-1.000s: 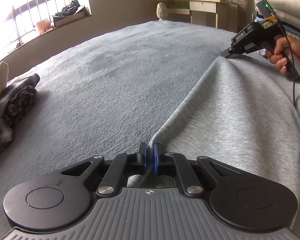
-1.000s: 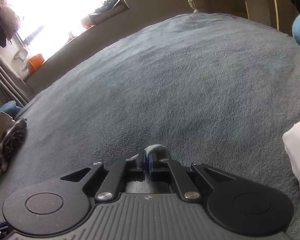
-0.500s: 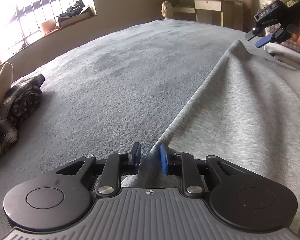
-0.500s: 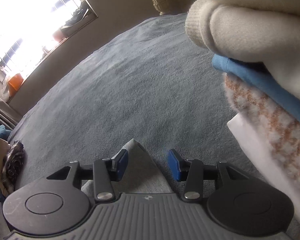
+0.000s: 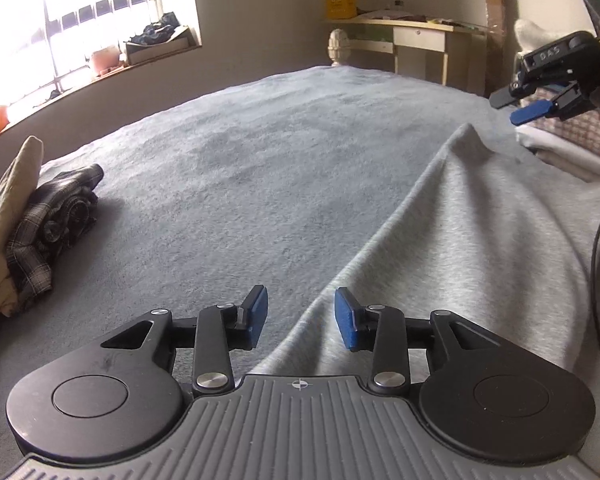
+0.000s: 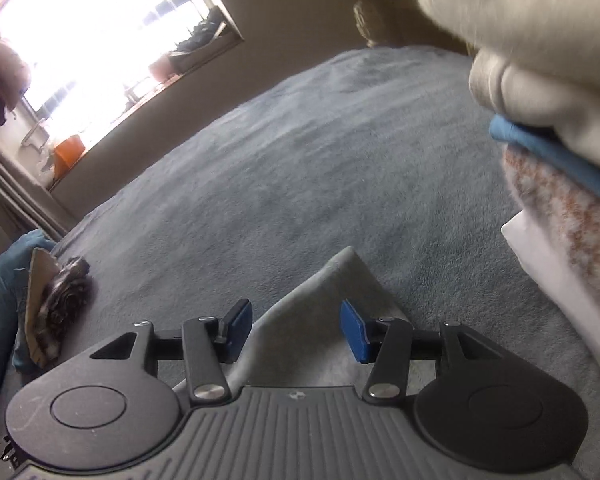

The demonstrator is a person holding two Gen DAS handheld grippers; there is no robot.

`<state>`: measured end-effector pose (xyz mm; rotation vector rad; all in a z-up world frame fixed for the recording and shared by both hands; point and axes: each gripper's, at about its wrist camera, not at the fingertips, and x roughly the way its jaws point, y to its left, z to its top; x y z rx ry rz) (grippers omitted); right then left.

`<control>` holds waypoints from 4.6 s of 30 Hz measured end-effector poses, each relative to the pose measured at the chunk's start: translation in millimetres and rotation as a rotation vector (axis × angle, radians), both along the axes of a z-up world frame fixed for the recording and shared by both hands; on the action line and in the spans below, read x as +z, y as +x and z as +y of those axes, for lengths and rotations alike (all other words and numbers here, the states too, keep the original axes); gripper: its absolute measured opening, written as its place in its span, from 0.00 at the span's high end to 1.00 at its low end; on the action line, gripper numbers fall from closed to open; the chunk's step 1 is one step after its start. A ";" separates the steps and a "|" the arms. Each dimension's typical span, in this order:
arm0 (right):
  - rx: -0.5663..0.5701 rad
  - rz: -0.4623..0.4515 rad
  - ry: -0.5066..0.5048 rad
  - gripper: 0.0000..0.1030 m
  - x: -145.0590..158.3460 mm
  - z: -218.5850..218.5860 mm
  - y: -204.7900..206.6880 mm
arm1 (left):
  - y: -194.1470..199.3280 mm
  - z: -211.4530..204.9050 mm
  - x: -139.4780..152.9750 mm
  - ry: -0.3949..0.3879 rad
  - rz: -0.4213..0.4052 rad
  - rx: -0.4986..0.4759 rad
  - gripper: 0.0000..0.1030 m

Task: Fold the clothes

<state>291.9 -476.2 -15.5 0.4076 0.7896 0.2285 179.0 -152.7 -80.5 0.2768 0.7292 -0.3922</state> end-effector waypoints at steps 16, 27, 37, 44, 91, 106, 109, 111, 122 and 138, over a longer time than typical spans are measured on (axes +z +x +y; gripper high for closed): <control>-0.454 0.196 0.245 0.59 -62.8 -83.3 -122.1 | -19.9 -12.6 -5.5 -0.003 0.082 -0.111 0.57; -0.330 -0.089 0.043 0.95 -0.9 -58.3 -98.3 | -19.3 -12.7 -6.9 -0.016 0.102 -0.070 0.56; -0.446 0.026 0.153 0.95 -41.7 -89.6 -113.7 | -19.5 -12.4 -7.1 -0.006 0.097 -0.078 0.55; -0.437 0.009 0.178 0.95 -35.6 -86.4 -103.9 | -19.1 -12.8 -5.1 -0.003 0.097 -0.081 0.55; 0.525 0.130 -0.475 0.76 -72.6 82.6 -135.5 | 69.8 -58.5 -17.6 -0.622 0.688 -0.223 0.94; 0.141 0.221 -0.340 0.77 -57.6 -2.1 -139.3 | 58.2 -76.9 -31.8 -0.582 0.645 -0.297 0.94; -0.113 0.271 0.131 0.73 -62.3 -65.6 -132.5 | 52.7 -83.5 -33.6 -0.546 0.616 -0.328 0.94; -0.260 0.301 0.409 0.63 -78.7 -98.4 -133.4 | 48.4 -87.8 -33.4 -0.517 0.594 -0.350 0.94; -0.447 0.252 0.708 0.65 -104.4 -133.6 -143.9 | 21.2 -92.9 -25.5 -0.386 0.465 -0.446 0.94; -0.362 0.094 0.389 0.78 -54.0 -110.9 -149.8 | 9.4 -53.9 -3.6 -0.305 0.436 -0.460 0.47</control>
